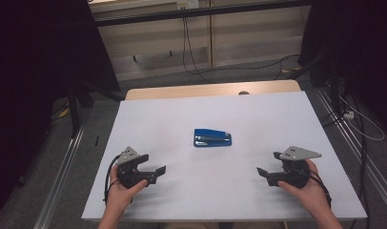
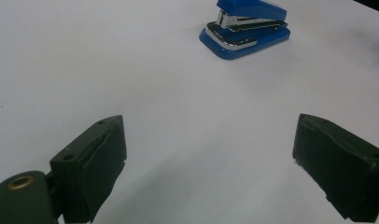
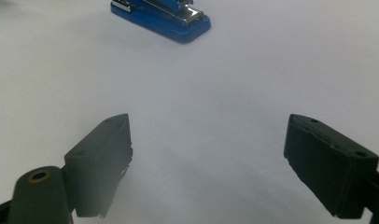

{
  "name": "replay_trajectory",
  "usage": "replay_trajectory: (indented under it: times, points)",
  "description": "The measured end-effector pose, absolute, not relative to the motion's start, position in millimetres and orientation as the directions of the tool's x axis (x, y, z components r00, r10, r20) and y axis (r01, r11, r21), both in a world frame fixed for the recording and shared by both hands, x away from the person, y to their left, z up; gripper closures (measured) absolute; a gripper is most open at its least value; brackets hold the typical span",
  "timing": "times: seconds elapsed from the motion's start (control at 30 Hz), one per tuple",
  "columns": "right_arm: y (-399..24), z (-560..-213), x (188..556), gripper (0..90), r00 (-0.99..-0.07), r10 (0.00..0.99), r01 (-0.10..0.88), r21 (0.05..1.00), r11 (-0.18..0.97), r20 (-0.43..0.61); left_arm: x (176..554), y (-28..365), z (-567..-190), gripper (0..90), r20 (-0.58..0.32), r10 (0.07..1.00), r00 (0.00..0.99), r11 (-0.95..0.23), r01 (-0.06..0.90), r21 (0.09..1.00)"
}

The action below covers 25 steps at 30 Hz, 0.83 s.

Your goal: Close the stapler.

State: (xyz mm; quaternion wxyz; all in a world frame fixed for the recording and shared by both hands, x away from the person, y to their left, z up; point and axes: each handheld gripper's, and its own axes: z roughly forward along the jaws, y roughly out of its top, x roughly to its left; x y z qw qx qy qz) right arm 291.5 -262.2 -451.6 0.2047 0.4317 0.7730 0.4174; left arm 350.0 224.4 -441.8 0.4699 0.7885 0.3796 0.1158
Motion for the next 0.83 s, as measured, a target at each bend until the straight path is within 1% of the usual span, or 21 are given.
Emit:
replay_trajectory:
  times: [0.43, 0.63, 0.83]
  points:
    - [-266, -451, 280, 15.0, -0.535, 0.844, 0.492, 0.824, 0.281, 0.032, 346, 239, -442, 9.4, -0.177, 0.714, 0.678, -0.264, 0.495, 0.828]
    - [-265, -452, 281, 14.9, -0.542, 0.84, 0.489, 0.823, 0.288, 0.029, 347, 245, -442, 8.9, -0.182, 0.721, 0.669, -0.251, 0.497, 0.831]
    - [-266, -451, 282, 14.3, -0.538, 0.843, 0.487, 0.826, 0.284, 0.027, 348, 243, -443, 8.8, -0.17, 0.714, 0.679, -0.273, 0.494, 0.826]
